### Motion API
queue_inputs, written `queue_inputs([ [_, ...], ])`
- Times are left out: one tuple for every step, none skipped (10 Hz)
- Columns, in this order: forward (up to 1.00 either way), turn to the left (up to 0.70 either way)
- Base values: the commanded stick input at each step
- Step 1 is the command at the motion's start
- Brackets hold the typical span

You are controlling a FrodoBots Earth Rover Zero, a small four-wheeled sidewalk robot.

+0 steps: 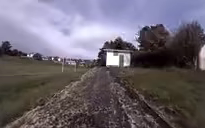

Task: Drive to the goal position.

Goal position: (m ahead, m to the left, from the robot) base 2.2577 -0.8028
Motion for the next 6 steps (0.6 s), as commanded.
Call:
queue_inputs([
  [1.00,-0.08],
  [1.00,0.00],
  [1.00,0.00],
  [1.00,0.00],
  [1.00,0.00],
  [1.00,0.00],
])
